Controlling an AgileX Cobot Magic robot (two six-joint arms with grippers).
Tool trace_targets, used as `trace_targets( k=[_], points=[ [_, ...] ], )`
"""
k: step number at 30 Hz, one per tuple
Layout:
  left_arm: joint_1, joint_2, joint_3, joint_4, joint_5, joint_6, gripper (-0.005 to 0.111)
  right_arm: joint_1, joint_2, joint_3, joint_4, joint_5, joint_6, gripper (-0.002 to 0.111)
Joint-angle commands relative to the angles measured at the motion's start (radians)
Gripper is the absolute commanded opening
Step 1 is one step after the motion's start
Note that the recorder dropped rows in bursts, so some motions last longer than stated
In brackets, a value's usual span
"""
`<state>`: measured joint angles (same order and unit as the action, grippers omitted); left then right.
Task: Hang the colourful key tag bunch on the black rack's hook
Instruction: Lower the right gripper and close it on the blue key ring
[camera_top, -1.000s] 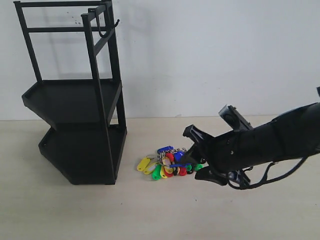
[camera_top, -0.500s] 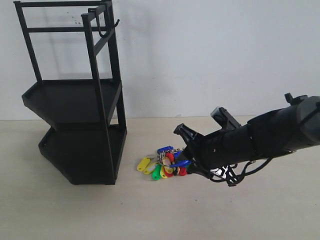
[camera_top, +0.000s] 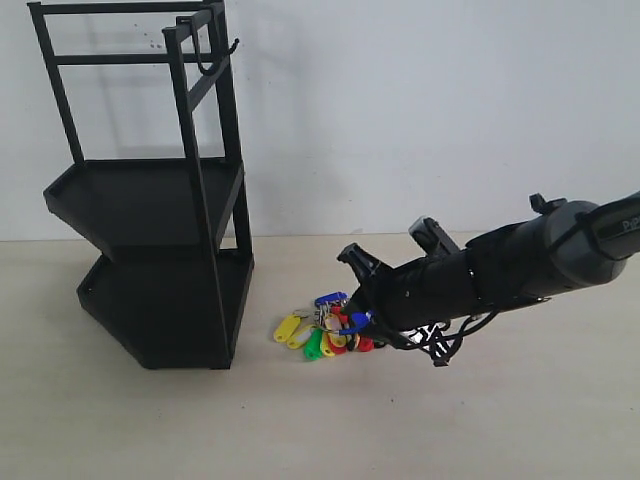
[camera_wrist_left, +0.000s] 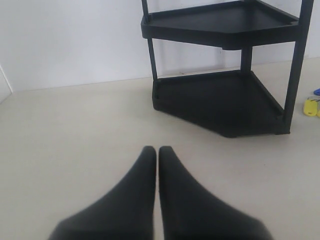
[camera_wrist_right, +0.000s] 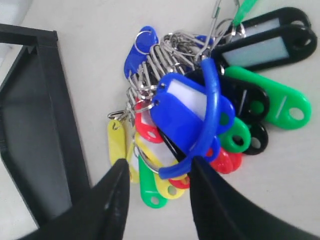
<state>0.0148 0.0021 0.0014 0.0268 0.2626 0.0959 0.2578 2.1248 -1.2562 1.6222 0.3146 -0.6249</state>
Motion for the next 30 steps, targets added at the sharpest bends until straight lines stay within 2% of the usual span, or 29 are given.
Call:
trace_targets(
  k=[1, 15, 26, 30],
  points=[
    [-0.001, -0.002, -0.001, -0.003, -0.007, 0.001, 0.004, 0.002, 0.02, -0.015, 0.008, -0.011, 0.003, 0.038],
    [-0.001, -0.002, -0.001, -0.003, -0.007, 0.001, 0.004, 0.002, 0.028, -0.015, 0.008, 0.043, 0.033, 0.038],
    [-0.001, -0.002, -0.001, -0.003, -0.007, 0.001, 0.004, 0.002, 0.033, -0.016, 0.008, -0.088, 0.029, 0.038],
    [-0.001, -0.002, -0.001, -0.003, -0.007, 0.001, 0.004, 0.002, 0.051, -0.06, 0.008, -0.055, 0.003, 0.038]
  ],
)
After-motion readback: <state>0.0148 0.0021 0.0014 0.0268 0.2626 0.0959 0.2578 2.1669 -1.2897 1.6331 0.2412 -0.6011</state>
